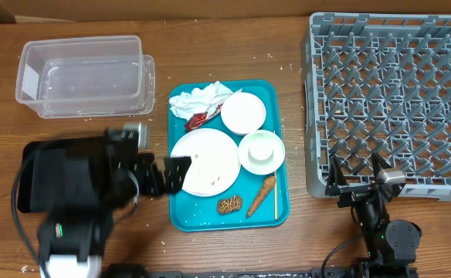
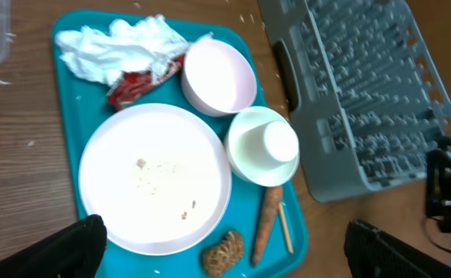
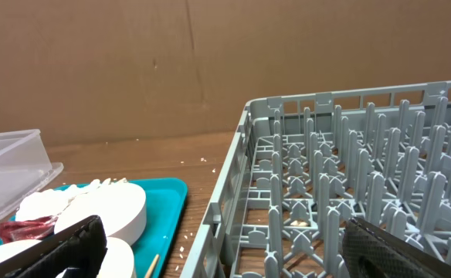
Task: Sort waste into correct bins and load items into the dishwasher
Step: 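Move the left gripper over the white rice plate on the teal tray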
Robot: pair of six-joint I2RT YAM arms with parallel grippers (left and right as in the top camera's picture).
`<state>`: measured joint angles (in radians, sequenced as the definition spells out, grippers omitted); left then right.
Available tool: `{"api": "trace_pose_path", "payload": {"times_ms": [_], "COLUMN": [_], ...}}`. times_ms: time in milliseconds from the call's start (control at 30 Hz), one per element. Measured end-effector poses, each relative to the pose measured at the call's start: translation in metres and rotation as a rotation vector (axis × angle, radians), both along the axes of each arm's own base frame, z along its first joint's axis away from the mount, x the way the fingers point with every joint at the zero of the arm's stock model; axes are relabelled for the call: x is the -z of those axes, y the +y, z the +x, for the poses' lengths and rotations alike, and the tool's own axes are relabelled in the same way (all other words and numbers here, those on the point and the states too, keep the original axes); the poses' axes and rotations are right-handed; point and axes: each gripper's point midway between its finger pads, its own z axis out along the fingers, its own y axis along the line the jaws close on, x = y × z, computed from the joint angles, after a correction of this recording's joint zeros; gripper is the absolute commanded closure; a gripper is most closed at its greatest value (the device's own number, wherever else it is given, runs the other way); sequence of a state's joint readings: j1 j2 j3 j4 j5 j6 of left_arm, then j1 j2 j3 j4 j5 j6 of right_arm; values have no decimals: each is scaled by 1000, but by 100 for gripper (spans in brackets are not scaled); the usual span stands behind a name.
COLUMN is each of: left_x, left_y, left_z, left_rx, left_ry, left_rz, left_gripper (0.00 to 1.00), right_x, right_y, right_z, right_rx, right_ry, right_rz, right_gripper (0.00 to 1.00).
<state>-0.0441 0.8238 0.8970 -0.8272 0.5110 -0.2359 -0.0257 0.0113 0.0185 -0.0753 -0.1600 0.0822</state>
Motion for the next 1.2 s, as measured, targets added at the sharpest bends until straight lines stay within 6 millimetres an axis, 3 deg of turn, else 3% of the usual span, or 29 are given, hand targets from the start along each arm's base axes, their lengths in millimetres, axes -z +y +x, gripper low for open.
{"api": "trace_pose_path", "payload": {"times_ms": [100,200,400,567,700,1200], "left_x": [-12,-11,34,81,104,142], "left_y": [-10,-22,-39,-62,-76,-107], "left_z": [17,23,18,5,3,19], "left_rx": [58,139,183,246,280,370], "left_ry": [76,134,304,391,370,299], "left_rz": [-27,-57,74,341,534,680], "left_gripper": [0,0,0,0,0,0], "right_x": [0,0,0,0,0,0], "right_y": [0,0,0,0,0,0], "right_z": [0,0,0,0,0,0], "right_rx": [0,0,0,0,0,0], "right_ry": [-1,-1,-1,-1,-1,0], "right_rz": [0,0,0,0,0,0], "right_gripper": [0,0,0,0,0,0]}}
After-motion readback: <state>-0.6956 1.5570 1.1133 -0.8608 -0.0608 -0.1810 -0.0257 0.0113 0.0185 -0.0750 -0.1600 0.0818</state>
